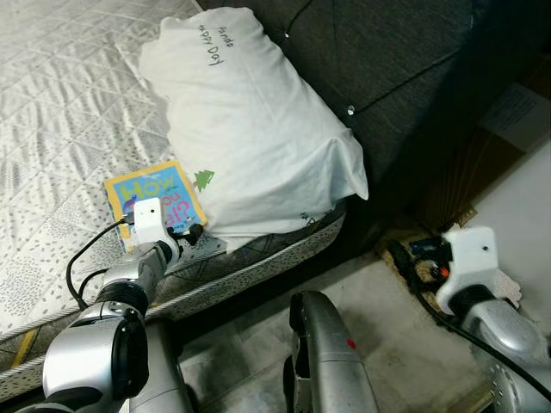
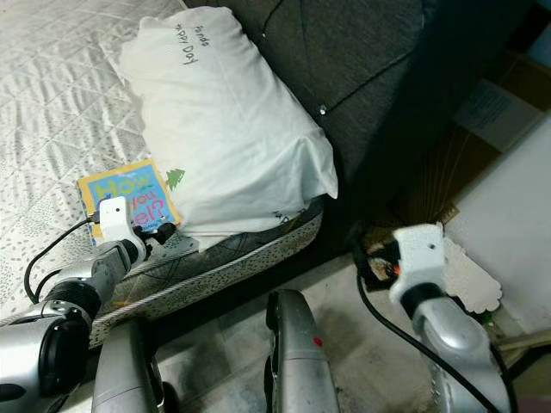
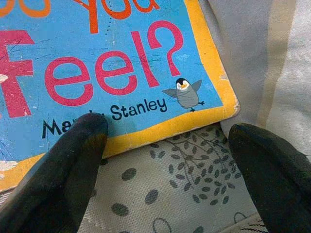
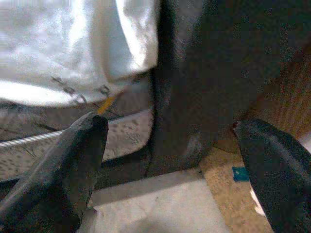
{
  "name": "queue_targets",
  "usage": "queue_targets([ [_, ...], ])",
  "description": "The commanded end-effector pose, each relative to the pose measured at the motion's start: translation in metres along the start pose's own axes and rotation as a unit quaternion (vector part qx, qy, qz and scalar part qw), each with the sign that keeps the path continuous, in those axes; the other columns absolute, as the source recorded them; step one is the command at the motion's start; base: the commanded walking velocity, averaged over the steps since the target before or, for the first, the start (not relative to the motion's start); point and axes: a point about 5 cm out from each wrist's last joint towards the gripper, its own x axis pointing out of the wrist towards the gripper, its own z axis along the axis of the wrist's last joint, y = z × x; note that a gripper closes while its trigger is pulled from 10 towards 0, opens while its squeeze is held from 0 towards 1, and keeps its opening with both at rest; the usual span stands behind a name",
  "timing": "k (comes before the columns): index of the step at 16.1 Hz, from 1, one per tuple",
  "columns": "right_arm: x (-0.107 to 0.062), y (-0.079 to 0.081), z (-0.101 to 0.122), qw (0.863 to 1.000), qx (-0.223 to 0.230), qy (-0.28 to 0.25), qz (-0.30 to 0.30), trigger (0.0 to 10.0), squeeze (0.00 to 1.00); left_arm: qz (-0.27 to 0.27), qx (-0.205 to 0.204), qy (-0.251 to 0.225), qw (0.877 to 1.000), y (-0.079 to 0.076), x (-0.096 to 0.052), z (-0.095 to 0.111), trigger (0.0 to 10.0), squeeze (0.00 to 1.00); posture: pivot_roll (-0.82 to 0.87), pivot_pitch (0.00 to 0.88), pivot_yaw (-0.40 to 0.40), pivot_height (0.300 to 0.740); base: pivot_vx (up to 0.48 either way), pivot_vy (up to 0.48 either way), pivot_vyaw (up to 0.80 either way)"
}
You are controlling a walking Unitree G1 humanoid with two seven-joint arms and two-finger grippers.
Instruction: Clean up the room
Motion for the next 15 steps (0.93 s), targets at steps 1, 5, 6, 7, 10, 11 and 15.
queue_targets([
  [1, 0.006, 0.003, -0.001, 1.000, 0.003, 0.006, 0.006, 10.0, 0.00, 0.002, -0.005, 0.051, 0.999, 0.004, -0.002, -0.024, 10.0, 0.00, -0.24, 0.203, -0.092, 0.557, 0.000, 0.000, 0.00],
  [5, 0.020, 0.007, 0.000, 1.000, 0.009, -0.004, 0.006, 10.0, 0.00, -0.014, 0.009, -0.022, 1.000, -0.009, 0.002, 0.007, 10.0, 0.00, -0.21, 0.175, -0.080, 0.557, 0.000, 0.000, 0.00],
  [6, 0.026, 0.010, 0.000, 1.000, 0.014, -0.009, 0.006, 10.0, 0.00, -0.029, 0.005, -0.084, 0.996, -0.016, 0.001, 0.028, 10.0, 0.00, -0.20, 0.164, -0.076, 0.557, 0.000, 0.000, 0.00],
  [7, 0.030, 0.013, 0.000, 1.000, 0.017, -0.014, 0.007, 10.0, 0.00, -0.037, 0.013, -0.097, 0.994, -0.019, 0.001, 0.033, 10.0, 0.00, -0.18, 0.155, -0.074, 0.557, 0.000, 0.000, 0.00],
  [10, 0.045, 0.024, 0.006, 0.999, 0.027, -0.033, 0.016, 10.0, 0.00, -0.048, 0.027, -0.140, 0.989, -0.026, -0.002, 0.047, 10.0, 0.00, -0.15, 0.120, -0.064, 0.557, 0.000, 0.000, 0.00],
  [11, 0.053, 0.028, 0.009, 0.998, 0.032, -0.042, 0.018, 10.0, 0.00, -0.053, 0.033, -0.161, 0.985, -0.030, -0.005, 0.053, 10.0, 0.00, -0.13, 0.106, -0.058, 0.557, 0.000, 0.000, 0.00],
  [15, 0.078, 0.044, 0.020, 0.995, 0.056, -0.073, 0.032, 10.0, 0.00, -0.061, 0.061, -0.246, 0.965, -0.047, -0.024, 0.057, 10.0, 0.00, -0.06, 0.045, -0.042, 0.557, 0.000, 0.000, 0.00],
])
